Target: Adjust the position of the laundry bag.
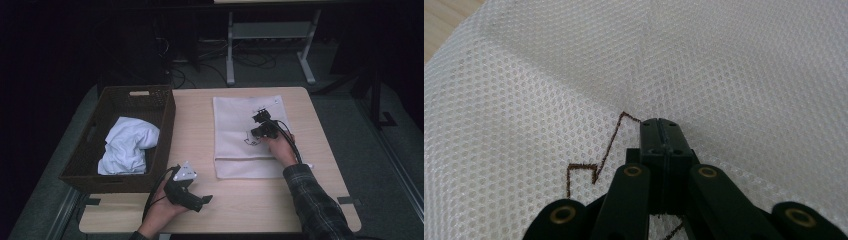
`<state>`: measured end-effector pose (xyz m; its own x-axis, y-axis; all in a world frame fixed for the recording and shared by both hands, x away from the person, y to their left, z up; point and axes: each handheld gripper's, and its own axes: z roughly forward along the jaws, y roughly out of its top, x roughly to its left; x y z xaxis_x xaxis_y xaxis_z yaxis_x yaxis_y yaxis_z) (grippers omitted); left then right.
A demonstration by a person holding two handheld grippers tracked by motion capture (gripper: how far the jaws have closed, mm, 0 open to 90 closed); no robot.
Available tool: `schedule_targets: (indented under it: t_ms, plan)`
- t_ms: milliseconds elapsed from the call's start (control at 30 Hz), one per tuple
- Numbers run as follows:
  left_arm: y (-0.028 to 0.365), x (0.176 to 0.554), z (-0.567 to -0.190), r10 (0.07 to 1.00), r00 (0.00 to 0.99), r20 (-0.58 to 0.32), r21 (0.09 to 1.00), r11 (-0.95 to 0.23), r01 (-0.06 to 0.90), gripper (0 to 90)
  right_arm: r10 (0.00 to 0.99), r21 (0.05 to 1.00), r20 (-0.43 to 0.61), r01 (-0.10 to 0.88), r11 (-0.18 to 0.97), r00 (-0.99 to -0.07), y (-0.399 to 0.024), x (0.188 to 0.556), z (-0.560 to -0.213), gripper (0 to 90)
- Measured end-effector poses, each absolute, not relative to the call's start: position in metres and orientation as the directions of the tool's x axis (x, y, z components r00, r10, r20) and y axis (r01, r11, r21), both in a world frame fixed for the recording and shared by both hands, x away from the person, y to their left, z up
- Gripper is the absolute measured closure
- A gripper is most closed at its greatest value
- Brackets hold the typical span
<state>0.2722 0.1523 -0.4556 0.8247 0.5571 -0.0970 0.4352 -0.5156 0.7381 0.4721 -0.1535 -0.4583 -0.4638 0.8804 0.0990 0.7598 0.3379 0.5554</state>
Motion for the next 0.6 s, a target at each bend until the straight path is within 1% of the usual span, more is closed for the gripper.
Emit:
schedule_targets:
  t_ms: [600]
  plan:
    - [0.153, 0.272, -0.457, 0.561, 0.821, -0.108, 0.737, -0.509, 0.445, 0.0, 0.878, 0.563, 0.093, 0.752, 0.343, -0.470, -0.159, 0.446, -0.459, 89.3]
